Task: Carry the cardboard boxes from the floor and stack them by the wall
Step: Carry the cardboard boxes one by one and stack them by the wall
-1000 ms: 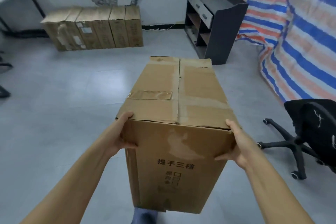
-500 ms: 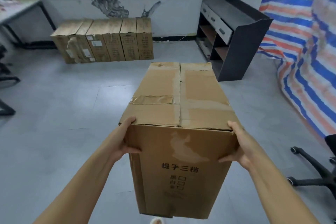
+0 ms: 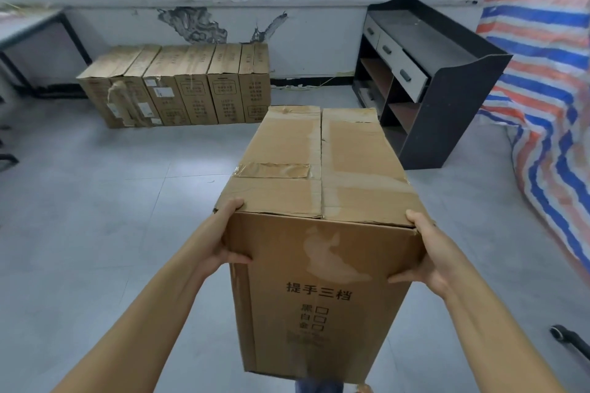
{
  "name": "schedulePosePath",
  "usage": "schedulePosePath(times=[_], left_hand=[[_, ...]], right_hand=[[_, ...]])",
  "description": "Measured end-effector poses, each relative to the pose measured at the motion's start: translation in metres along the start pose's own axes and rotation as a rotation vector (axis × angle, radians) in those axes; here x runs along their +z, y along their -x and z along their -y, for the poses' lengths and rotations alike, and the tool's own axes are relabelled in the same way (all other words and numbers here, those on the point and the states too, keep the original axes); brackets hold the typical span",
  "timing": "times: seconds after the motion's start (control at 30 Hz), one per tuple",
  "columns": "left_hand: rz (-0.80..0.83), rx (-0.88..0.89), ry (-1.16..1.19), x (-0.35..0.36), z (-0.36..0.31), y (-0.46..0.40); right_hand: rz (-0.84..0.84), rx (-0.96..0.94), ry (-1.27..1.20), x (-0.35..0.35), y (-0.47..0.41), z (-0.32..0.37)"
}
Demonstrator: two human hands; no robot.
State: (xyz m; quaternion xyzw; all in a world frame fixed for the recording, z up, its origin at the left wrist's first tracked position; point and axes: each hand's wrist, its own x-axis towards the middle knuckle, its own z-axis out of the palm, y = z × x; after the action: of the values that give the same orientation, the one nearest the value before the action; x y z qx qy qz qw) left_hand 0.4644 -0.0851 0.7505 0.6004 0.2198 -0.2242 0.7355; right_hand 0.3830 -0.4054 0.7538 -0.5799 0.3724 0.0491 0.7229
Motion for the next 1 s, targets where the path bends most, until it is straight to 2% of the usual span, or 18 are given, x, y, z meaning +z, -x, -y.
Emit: schedulePosePath(times=[0.43, 0.67, 1.0], left_hand=[[-0.059, -0.014, 0.055, 0.132, -0.118, -0.185], [-0.066, 0.006, 0.048, 0.167, -0.189, -0.307], [-0.041, -0.013, 0.027, 0.227, -0.332, -0.494]], right_hand=[[0.007, 0.021, 0.051, 0.012, -0.213, 0.178], [0.029, 0.017, 0.077, 0.055, -0.332, 0.256], [-0.034, 0.021, 0.039, 0.123, -0.502, 0.39]])
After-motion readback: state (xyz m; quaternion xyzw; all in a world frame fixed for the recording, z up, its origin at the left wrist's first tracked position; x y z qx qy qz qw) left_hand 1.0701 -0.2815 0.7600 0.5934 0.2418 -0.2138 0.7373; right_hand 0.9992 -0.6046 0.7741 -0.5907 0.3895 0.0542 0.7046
